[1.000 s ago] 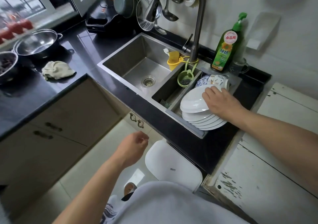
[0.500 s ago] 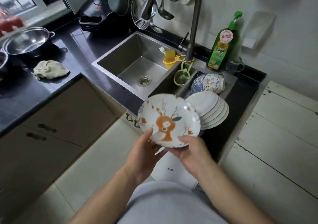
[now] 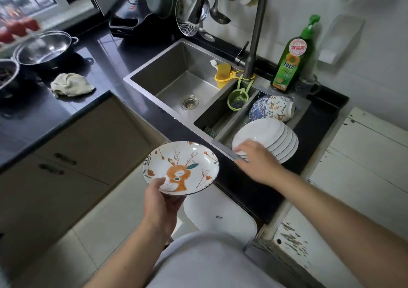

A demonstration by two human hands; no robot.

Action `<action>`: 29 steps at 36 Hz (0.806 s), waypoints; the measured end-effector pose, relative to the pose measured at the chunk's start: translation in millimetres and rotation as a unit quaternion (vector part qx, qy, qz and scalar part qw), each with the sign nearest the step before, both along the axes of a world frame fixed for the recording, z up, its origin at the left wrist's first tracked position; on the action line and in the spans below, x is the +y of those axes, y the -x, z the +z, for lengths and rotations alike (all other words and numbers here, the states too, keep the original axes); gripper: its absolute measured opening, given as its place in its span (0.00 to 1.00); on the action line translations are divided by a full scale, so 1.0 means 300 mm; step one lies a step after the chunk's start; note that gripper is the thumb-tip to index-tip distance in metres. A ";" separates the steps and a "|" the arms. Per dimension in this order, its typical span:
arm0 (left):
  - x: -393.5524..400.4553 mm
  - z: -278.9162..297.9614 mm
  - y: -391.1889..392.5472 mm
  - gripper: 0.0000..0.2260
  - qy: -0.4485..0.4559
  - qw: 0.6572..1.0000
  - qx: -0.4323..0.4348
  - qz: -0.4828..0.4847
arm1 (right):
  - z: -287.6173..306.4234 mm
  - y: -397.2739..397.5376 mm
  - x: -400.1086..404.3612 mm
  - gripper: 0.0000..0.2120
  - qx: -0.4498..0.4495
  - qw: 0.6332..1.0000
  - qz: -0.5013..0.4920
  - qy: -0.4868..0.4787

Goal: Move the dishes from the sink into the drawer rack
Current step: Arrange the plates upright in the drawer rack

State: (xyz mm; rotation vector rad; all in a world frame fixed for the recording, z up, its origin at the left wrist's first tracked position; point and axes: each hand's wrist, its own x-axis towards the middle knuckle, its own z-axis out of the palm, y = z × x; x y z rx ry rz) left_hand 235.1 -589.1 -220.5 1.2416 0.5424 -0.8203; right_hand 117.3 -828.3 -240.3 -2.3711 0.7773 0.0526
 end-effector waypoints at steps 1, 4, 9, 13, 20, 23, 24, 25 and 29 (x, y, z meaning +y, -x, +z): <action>0.004 0.002 0.005 0.18 -0.005 1.000 0.002 0.004 | -0.004 -0.014 -0.058 0.19 0.005 0.997 0.030 0.065; 0.014 0.009 0.025 0.18 -0.018 1.000 0.015 0.006 | -0.029 -0.039 -0.210 0.30 0.135 0.957 0.156 0.204; 0.025 0.022 0.042 0.18 -0.028 0.999 0.021 -0.010 | -0.026 -0.024 -0.312 0.37 0.343 0.873 0.234 0.256; 0.028 0.024 0.034 0.18 -0.012 0.999 0.029 -0.003 | -0.047 0.010 -0.322 0.33 0.348 0.853 0.252 0.296; 0.017 0.029 0.021 0.20 -0.006 1.000 0.024 -0.006 | -0.096 0.085 -0.369 0.21 0.249 0.843 0.277 0.388; 0.014 0.026 0.022 0.20 -0.010 1.000 0.026 -0.010 | -0.105 0.094 -0.363 0.20 0.249 0.835 0.279 0.402; 0.013 0.025 0.024 0.20 -0.012 1.000 0.027 -0.011 | -0.102 0.096 -0.361 0.20 0.248 0.836 0.279 0.402; 0.013 0.023 0.025 0.19 -0.013 0.999 0.028 -0.011 | -0.098 0.096 -0.358 0.19 0.246 0.838 0.280 0.399; 0.005 0.018 0.027 0.19 -0.017 0.999 0.026 -0.019 | -0.069 0.108 -0.353 0.14 0.227 0.842 0.283 0.399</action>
